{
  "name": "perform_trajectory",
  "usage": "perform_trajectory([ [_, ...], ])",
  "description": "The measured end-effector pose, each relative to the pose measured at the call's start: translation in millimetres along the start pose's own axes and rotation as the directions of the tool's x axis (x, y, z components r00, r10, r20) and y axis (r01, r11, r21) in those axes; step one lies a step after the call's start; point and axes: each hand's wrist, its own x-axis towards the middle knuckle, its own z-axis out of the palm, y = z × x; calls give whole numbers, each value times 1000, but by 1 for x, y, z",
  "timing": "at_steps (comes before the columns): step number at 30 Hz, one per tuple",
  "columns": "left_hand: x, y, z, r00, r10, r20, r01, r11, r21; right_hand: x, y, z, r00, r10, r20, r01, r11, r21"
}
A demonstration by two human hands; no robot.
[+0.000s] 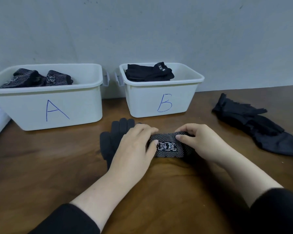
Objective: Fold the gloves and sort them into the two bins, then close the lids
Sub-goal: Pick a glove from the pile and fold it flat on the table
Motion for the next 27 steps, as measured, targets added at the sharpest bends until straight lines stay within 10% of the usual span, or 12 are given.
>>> perform_trajectory([
  [8, -2, -2, 0, 934, 97, 343, -180, 959, 219, 26, 1, 0, 996, 77, 38, -66, 967, -248],
  [20, -2, -9, 2, 964, 102, 247, -147, 975, 170, 65, -45, -7, 848, 189, 494, 36, 911, -411],
  [24, -1, -4, -2, 998, -54, 27, 57, 994, -99, 60, -35, -8, 878, 139, 457, 17, 947, -321],
  [27, 5, 5, -11, 888, -444, -122, 321, 786, -529, 50, -24, -12, 954, 95, 286, -83, 995, -53],
])
